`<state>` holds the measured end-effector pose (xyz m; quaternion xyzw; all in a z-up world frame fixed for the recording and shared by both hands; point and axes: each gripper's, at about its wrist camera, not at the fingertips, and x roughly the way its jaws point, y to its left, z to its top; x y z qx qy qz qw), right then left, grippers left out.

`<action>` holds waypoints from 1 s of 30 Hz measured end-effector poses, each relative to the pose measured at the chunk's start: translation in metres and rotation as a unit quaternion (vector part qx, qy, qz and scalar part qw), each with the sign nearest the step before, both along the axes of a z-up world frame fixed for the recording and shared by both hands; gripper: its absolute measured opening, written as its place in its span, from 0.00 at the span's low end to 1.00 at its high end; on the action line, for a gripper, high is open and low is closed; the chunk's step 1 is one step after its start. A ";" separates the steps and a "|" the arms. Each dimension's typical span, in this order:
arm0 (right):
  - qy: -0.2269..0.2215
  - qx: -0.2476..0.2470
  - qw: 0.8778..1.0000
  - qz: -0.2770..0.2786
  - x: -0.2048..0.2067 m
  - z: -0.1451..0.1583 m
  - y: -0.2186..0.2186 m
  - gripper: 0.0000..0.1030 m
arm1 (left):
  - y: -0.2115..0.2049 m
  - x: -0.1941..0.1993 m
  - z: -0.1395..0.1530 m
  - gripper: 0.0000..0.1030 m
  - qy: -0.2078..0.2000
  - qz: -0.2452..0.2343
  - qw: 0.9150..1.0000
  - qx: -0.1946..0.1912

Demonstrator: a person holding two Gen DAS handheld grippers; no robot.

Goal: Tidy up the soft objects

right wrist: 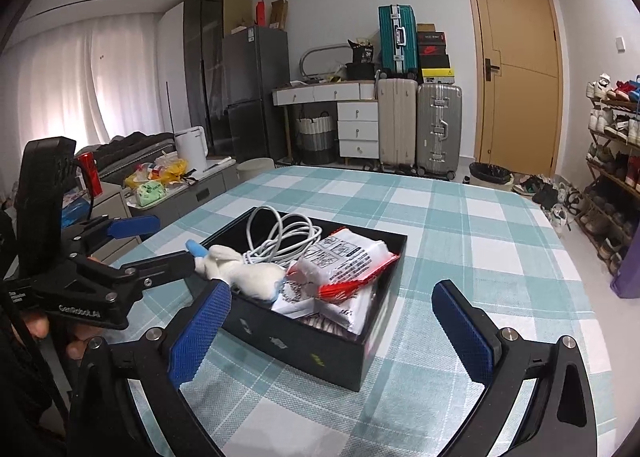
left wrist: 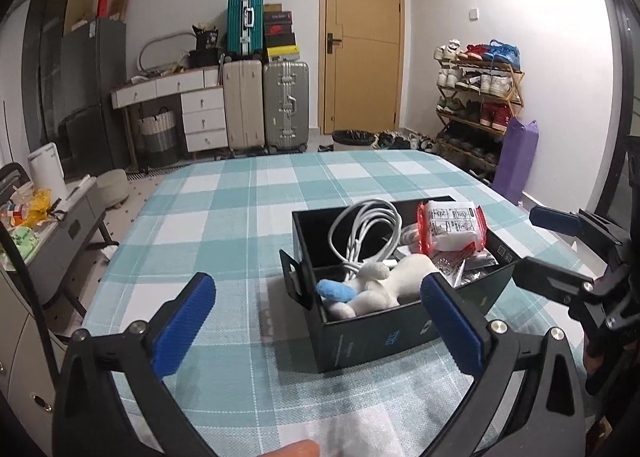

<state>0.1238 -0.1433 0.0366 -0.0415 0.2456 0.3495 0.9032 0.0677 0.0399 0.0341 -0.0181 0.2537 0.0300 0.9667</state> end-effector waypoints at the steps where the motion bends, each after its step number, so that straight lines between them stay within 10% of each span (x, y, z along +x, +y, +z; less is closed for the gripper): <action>1: -0.003 -0.001 1.000 0.000 -0.001 0.000 0.001 0.99 | 0.000 0.000 0.000 1.00 -0.005 0.001 1.000 0.003; 30: -0.021 0.007 1.000 -0.011 -0.010 -0.006 0.000 0.99 | 0.003 0.002 -0.011 1.00 -0.009 0.008 1.000 -0.003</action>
